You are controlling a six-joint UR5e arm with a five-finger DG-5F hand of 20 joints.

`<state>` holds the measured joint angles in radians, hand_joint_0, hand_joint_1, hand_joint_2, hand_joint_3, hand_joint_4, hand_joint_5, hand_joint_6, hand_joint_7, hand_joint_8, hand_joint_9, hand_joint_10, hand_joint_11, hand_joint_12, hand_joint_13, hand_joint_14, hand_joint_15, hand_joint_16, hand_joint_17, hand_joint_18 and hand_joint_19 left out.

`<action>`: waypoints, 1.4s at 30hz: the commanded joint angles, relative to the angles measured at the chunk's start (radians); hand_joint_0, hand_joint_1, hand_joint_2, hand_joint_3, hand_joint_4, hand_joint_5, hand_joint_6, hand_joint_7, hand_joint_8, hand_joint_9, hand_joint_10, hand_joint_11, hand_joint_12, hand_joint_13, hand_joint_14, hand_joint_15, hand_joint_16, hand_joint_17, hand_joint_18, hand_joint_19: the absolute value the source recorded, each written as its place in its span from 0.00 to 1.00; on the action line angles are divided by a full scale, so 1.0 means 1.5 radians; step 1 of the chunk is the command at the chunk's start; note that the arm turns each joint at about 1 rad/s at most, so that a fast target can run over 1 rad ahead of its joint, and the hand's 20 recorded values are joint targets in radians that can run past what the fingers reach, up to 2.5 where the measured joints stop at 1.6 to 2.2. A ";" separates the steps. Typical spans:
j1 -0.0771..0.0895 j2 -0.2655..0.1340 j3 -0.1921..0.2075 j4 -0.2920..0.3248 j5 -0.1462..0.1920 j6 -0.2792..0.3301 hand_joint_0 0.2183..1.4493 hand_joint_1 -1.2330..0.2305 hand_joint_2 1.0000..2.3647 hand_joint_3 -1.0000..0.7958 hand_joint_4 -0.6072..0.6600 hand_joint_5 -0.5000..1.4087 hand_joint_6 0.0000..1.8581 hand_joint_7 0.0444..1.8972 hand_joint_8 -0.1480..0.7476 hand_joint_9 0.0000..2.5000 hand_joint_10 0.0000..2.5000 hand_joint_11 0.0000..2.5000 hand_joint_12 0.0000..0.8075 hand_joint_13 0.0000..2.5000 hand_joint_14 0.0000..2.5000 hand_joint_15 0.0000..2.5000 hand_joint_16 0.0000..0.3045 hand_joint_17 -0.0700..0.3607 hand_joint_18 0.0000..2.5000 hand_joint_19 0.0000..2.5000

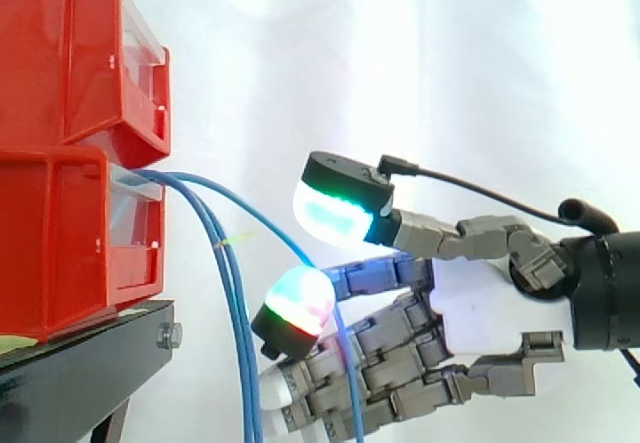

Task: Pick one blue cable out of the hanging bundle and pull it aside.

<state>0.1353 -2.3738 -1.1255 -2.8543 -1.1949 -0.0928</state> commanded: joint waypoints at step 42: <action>-0.033 0.022 0.082 -0.122 -0.010 -0.017 0.24 0.50 0.00 0.32 0.57 0.21 0.41 0.57 0.45 0.35 0.00 0.11 0.40 0.20 0.00 0.06 0.12 0.35 0.12 0.05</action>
<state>0.0906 -2.3545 -1.0023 -3.0240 -1.2114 -0.1093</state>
